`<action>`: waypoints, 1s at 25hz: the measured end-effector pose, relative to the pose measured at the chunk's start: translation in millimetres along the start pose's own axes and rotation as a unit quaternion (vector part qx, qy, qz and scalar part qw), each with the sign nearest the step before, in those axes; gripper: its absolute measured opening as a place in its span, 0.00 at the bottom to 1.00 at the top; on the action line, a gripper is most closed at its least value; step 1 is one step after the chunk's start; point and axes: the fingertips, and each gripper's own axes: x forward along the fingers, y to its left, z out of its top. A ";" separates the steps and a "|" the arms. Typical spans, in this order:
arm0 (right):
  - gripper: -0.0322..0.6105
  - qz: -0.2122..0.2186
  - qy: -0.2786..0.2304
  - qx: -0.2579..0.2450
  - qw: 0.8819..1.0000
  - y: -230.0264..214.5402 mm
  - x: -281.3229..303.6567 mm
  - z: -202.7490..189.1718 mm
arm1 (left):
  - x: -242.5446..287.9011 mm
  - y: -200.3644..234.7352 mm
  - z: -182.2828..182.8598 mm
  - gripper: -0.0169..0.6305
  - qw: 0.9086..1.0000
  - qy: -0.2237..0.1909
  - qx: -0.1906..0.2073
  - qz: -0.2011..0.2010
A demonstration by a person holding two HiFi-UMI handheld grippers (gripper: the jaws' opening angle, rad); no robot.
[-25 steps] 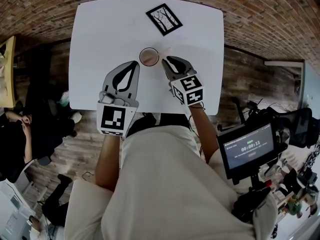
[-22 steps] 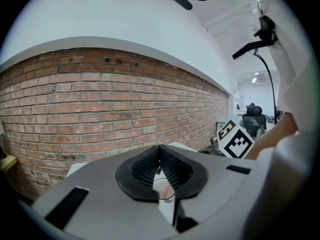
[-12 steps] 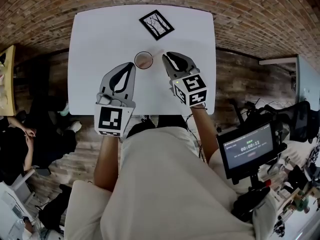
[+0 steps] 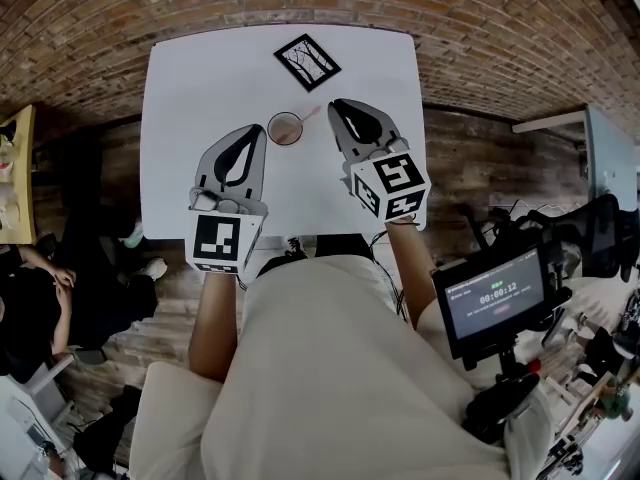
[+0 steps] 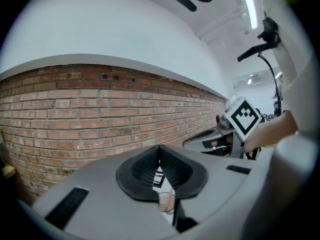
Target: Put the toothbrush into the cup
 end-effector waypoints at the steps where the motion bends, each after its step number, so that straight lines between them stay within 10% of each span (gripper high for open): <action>1: 0.09 -0.001 -0.004 -0.001 1.000 -0.6 -0.8 3.1 | 1.0 0.6 1.2 0.04 1.000 -0.002 0.002 0.000; 25: 0.06 0.013 -0.104 -0.031 0.994 30.6 -58.1 105.3 | -23.6 -1.1 82.3 0.04 0.996 -0.073 0.044 0.003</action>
